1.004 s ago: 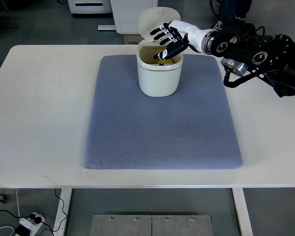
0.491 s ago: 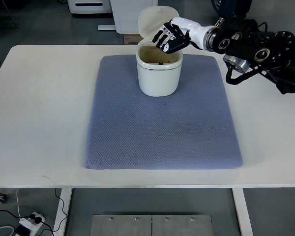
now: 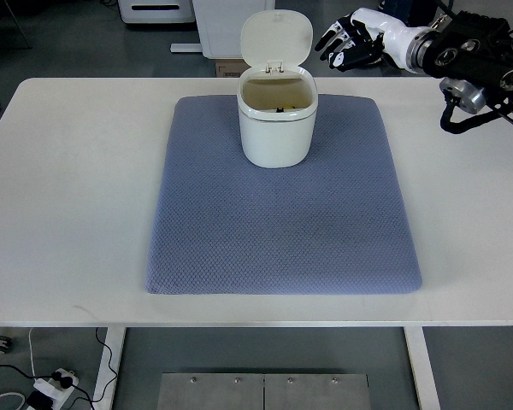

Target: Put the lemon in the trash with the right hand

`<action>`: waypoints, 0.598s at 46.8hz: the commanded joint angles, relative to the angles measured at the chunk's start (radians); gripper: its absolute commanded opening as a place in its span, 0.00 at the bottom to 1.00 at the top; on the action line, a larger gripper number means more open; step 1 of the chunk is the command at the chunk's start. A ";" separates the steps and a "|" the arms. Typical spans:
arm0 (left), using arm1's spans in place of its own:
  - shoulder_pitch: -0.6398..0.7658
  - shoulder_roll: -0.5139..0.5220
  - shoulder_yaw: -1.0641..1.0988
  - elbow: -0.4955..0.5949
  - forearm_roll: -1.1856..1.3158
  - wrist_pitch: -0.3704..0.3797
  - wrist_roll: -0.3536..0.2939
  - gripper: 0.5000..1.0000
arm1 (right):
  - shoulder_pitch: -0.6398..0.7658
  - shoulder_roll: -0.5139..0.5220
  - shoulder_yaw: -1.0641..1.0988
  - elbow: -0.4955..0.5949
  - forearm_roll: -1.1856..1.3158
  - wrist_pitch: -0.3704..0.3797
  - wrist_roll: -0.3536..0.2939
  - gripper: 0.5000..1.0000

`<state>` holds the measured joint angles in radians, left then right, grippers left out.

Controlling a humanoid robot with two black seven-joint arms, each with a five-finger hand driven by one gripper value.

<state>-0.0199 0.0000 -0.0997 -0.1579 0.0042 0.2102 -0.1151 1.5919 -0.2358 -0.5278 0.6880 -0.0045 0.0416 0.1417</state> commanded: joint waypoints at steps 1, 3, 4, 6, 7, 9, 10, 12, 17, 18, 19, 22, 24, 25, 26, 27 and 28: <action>0.000 0.000 0.000 0.000 -0.001 0.000 0.000 1.00 | -0.004 -0.022 0.002 0.001 0.000 0.000 0.002 0.35; 0.000 0.000 0.000 0.000 0.000 0.000 0.000 1.00 | -0.009 -0.033 0.003 0.001 0.000 0.000 0.004 0.49; 0.000 0.000 0.000 0.000 0.000 0.000 0.000 1.00 | -0.015 -0.037 0.003 0.001 0.001 0.000 0.006 0.58; 0.000 0.000 0.000 0.000 0.000 0.000 0.000 1.00 | -0.027 -0.046 0.006 -0.002 0.003 -0.003 0.006 0.76; 0.000 0.000 0.000 0.000 0.000 0.000 0.000 1.00 | -0.032 -0.053 0.008 -0.002 0.003 -0.003 0.007 0.86; 0.000 0.000 0.000 0.000 0.000 0.000 0.000 1.00 | -0.043 -0.068 0.018 -0.002 0.003 -0.009 0.007 0.98; 0.000 0.000 0.000 0.000 0.000 0.000 0.000 1.00 | -0.049 -0.072 0.028 -0.002 0.003 -0.009 0.007 0.98; 0.000 0.000 0.000 0.000 -0.001 0.000 0.000 1.00 | -0.064 -0.082 0.049 -0.002 0.003 -0.009 0.007 0.98; 0.000 0.000 0.000 0.000 0.000 0.000 0.000 1.00 | -0.093 -0.105 0.078 -0.002 0.003 -0.009 0.007 0.99; 0.000 0.000 0.000 0.000 -0.001 0.000 0.000 1.00 | -0.096 -0.108 0.081 -0.002 0.003 -0.009 0.007 0.99; 0.000 0.000 0.000 0.000 0.000 0.000 0.000 1.00 | -0.098 -0.109 0.083 -0.002 0.003 -0.009 0.009 1.00; 0.000 0.000 0.000 0.000 0.000 0.000 0.000 1.00 | -0.101 -0.111 0.083 -0.002 0.003 -0.012 0.013 1.00; 0.000 0.000 0.000 0.000 0.000 0.000 0.000 1.00 | -0.104 -0.112 0.086 -0.002 0.003 -0.014 0.019 1.00; 0.000 0.000 0.000 0.000 -0.001 0.000 0.000 1.00 | -0.107 -0.114 0.091 -0.002 0.003 -0.014 0.022 1.00; 0.000 0.000 0.000 0.000 0.000 0.000 0.000 1.00 | -0.112 -0.115 0.094 -0.004 0.003 -0.014 0.025 1.00; 0.000 0.000 0.000 0.000 0.000 0.000 0.000 1.00 | -0.113 -0.117 0.098 -0.004 0.003 -0.014 0.025 1.00; 0.000 0.000 0.000 0.000 0.000 0.000 0.000 1.00 | -0.118 -0.117 0.103 -0.004 0.003 -0.014 0.025 1.00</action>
<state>-0.0203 0.0000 -0.0997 -0.1581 0.0042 0.2102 -0.1151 1.4830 -0.3504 -0.4354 0.6851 -0.0014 0.0276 0.1643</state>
